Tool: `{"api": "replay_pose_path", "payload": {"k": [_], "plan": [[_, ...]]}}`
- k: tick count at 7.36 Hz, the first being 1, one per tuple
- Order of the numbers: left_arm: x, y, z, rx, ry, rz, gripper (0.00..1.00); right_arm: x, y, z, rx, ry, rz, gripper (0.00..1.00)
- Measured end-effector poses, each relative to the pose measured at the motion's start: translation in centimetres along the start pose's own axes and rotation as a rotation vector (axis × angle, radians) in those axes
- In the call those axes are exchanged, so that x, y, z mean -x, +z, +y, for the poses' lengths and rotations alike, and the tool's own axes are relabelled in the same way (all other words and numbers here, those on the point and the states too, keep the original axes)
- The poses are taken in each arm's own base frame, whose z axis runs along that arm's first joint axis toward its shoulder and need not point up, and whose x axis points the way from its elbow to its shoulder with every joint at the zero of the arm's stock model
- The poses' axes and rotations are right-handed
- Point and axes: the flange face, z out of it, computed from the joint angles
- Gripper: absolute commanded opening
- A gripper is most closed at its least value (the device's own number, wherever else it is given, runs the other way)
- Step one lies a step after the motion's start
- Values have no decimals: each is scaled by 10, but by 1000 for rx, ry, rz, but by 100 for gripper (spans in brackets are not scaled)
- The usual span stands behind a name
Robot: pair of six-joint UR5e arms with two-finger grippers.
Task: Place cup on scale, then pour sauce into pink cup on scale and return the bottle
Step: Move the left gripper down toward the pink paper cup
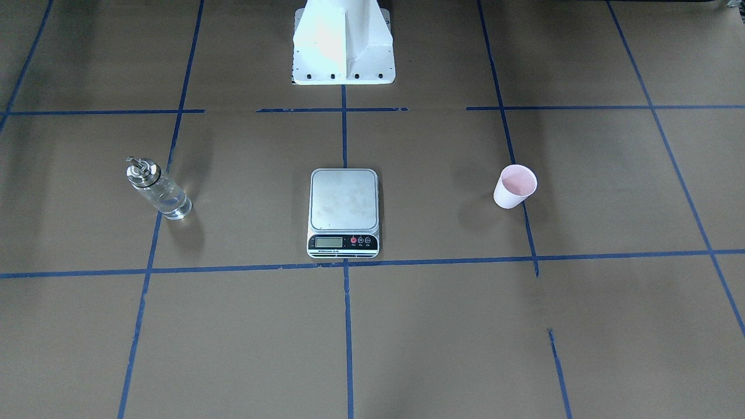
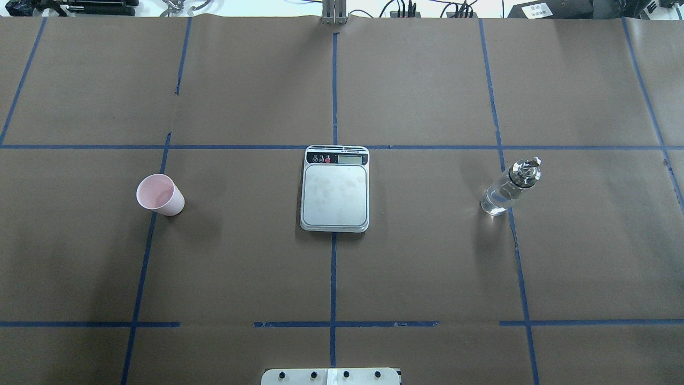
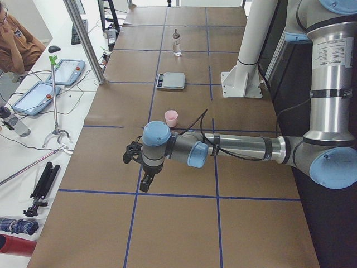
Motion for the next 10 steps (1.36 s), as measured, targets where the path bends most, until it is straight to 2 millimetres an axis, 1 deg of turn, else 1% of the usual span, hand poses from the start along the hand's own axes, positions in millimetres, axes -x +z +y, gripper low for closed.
{"api": "replay_pose_path", "payload": {"k": [2, 4, 5, 8, 9, 10], "plan": [[-10, -5, -7, 9, 5, 50, 100, -4, 8, 10, 12, 15, -25, 100], [-16, -9, -10, 9, 9, 60, 100, -4, 16, 20, 21, 26, -58, 100], [-17, -9, -8, 11, 10, 62, 100, -3, 19, 24, 11, 11, -70, 100], [-24, -13, -9, -17, 44, 68, 100, 3, 42, 43, -52, -91, -91, 100], [-29, -12, -11, -24, 59, 71, 100, 4, 44, 46, -58, -102, -99, 100], [-42, -6, -15, -17, 64, 81, 100, 6, 45, 49, -61, -107, -107, 100]]}}
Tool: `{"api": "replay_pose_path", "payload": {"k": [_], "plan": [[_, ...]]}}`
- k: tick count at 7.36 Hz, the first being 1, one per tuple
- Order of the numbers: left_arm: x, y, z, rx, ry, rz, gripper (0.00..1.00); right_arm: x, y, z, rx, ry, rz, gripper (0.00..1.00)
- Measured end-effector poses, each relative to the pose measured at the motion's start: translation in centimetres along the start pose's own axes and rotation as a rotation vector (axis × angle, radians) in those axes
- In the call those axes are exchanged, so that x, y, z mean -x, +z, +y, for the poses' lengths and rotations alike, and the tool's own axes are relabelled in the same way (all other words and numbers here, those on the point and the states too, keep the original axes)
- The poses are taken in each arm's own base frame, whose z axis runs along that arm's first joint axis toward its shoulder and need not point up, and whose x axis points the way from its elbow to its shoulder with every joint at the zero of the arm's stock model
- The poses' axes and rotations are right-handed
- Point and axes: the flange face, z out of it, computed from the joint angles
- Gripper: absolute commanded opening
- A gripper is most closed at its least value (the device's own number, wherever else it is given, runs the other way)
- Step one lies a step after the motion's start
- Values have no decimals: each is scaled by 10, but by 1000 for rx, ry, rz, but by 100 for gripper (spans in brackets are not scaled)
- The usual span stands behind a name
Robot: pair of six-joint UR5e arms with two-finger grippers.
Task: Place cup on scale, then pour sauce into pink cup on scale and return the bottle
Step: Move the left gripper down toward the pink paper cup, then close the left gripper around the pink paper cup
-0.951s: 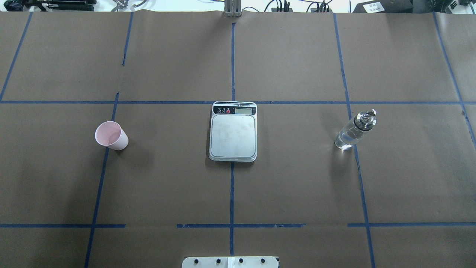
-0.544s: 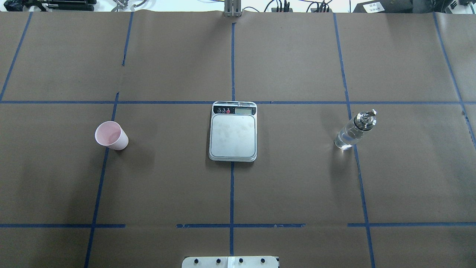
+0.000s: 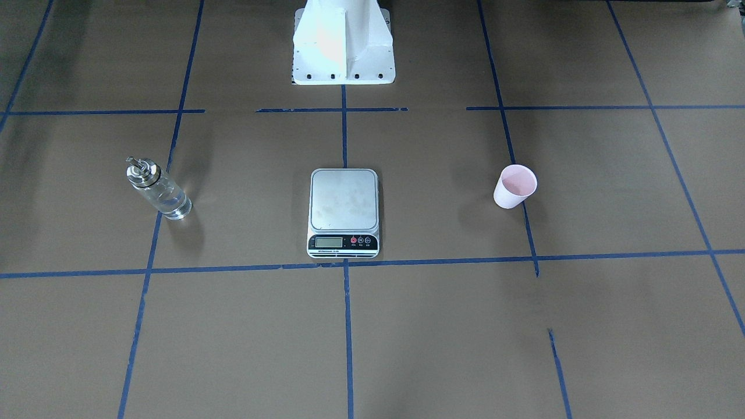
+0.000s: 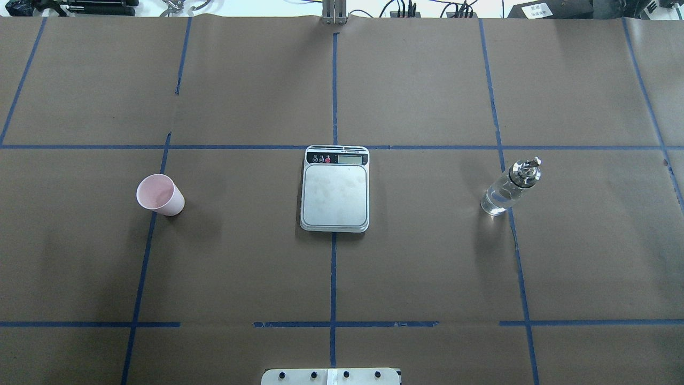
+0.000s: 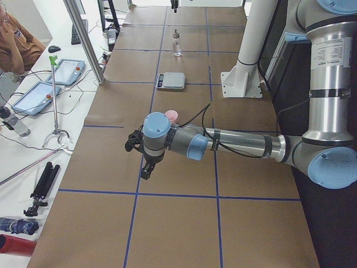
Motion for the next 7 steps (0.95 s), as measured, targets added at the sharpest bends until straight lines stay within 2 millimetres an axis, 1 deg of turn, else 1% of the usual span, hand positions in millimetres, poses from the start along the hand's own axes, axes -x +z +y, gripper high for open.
{"api": "replay_pose_path", "payload": {"k": [1, 2, 3, 4, 5, 6, 7], "plan": [[-32, 13, -11, 14, -5, 23, 100, 2, 0, 1, -3, -3, -12, 100], [-89, 27, -27, 22, -30, 63, 100, 6, -3, 1, -9, -9, -29, 100], [-153, 34, -38, 32, -88, 112, 100, 11, -5, 0, -15, -15, -41, 100], [-211, 40, -46, 51, -142, 158, 100, 14, -7, 0, -18, -19, -47, 100], [-256, 51, -53, 69, -161, 178, 100, 15, -7, -1, -19, -21, -49, 100], [-289, 67, -60, 78, -161, 172, 100, 15, -6, -1, -18, -22, -50, 100], [-311, 85, -72, 87, -166, 163, 100, 15, -6, 0, -16, -21, -50, 100]]}}
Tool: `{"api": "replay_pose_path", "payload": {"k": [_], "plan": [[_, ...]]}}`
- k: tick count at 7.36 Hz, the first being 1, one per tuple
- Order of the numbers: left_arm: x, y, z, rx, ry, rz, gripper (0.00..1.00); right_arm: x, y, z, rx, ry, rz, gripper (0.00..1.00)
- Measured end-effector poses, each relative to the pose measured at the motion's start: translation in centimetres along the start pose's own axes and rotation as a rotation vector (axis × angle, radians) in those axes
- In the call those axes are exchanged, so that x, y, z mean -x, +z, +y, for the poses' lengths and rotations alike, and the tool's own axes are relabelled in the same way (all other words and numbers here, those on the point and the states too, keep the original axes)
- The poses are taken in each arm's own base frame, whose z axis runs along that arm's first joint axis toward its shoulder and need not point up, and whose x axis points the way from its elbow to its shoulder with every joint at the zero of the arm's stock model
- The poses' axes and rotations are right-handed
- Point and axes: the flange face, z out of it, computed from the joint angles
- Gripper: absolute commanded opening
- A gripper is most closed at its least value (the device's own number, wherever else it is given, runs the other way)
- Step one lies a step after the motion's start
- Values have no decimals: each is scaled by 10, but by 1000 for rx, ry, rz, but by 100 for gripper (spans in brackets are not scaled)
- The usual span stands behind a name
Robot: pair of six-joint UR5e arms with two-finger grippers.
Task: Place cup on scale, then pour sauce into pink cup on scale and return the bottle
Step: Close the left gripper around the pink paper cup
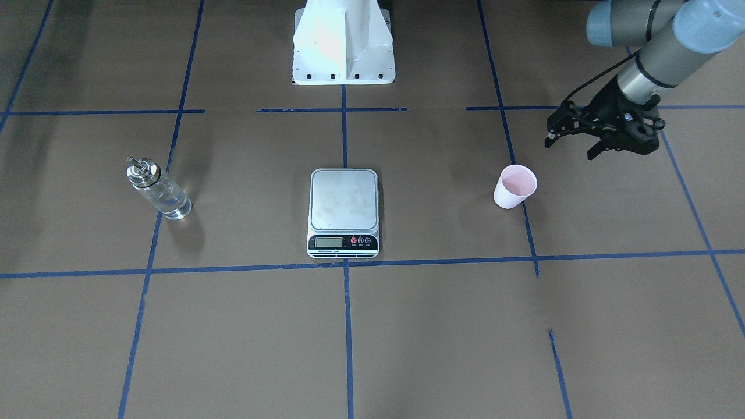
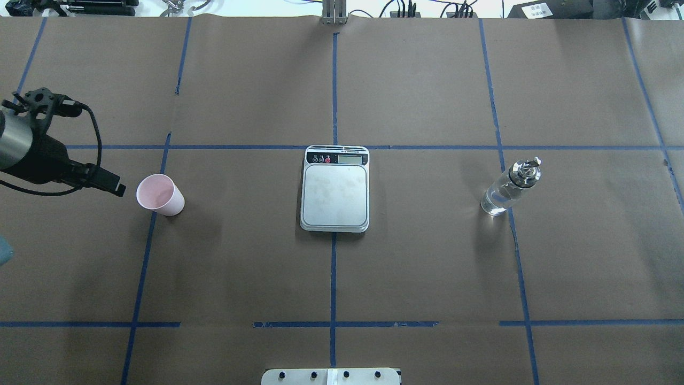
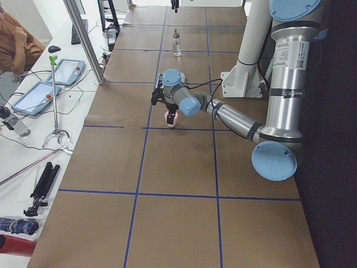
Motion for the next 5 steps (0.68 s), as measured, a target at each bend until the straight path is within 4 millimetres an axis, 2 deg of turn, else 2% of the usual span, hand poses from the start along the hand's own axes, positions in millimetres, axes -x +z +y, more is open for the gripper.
{"api": "replay_pose_path", "payload": {"k": [1, 3, 5], "plan": [[-11, 19, -12, 1, -6, -19, 100, 0, 1, 0, 2, 1, 0, 100], [-16, 47, -33, -20, -18, -80, 95, -1, 2, 1, 4, 2, -1, 100], [-16, 56, -38, -23, -21, -99, 90, -1, 3, 1, 6, 1, -1, 100]]}}
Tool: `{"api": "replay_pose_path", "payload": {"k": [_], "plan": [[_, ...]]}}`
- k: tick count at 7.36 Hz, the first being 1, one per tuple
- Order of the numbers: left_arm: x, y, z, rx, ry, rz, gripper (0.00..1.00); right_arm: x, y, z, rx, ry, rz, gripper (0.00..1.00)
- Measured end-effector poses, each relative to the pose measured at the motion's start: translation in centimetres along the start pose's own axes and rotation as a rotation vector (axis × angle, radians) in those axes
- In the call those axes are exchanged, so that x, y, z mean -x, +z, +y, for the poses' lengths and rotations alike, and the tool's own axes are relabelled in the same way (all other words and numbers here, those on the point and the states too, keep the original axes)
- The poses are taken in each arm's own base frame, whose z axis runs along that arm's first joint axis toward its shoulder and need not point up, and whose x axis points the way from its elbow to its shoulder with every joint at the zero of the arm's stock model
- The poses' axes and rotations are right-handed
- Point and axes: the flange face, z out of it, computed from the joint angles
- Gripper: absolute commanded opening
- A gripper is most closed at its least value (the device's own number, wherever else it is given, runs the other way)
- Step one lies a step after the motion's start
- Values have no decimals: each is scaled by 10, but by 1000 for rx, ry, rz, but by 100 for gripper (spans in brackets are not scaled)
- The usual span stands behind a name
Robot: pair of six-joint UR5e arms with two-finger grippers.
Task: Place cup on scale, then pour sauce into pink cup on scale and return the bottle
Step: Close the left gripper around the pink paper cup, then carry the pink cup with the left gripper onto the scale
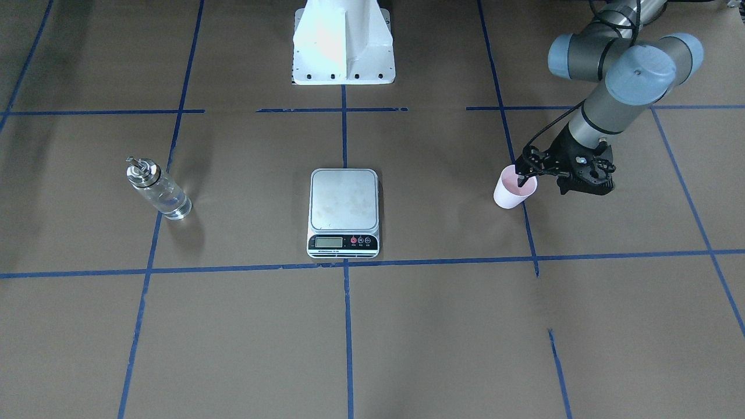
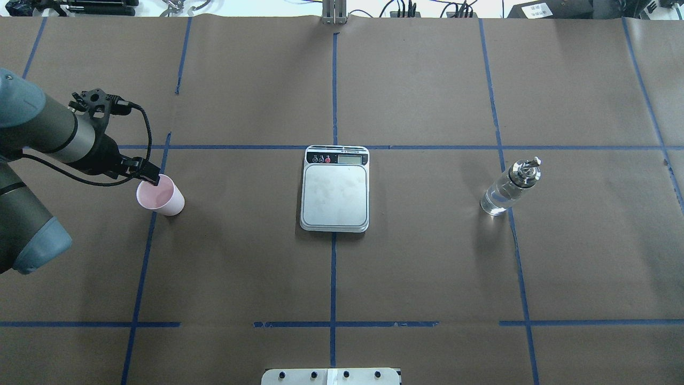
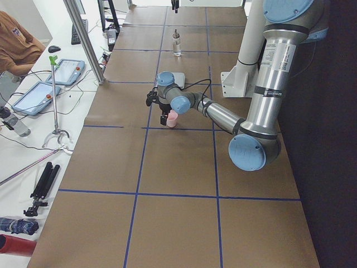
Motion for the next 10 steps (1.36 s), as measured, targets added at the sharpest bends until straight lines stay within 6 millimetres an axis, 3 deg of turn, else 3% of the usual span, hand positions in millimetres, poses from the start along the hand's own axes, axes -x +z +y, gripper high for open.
{"api": "replay_pose_path", "payload": {"k": [1, 2, 3, 4, 5, 8, 10], "plan": [[-3, 4, 2, 8, 3, 0, 86, 0, 0, 0, 1, -1, 0, 100], [-6, 8, 5, 17, 10, 2, 73, 0, 0, 0, 1, 0, 0, 100], [-8, 11, 7, 24, 13, 3, 48, 0, 1, 0, 1, 0, -1, 100], [-9, 13, 8, 27, 16, 3, 34, 0, 1, 0, 1, 1, -1, 100], [-8, 15, 9, 31, 16, 1, 3, 1, 0, 0, 1, 1, -1, 100], [-8, 18, 9, 38, 16, 0, 0, 3, -1, -2, -3, -4, -2, 100], [-22, 2, 7, 52, 3, -4, 0, 5, -3, -2, -6, -7, -5, 100]]}}
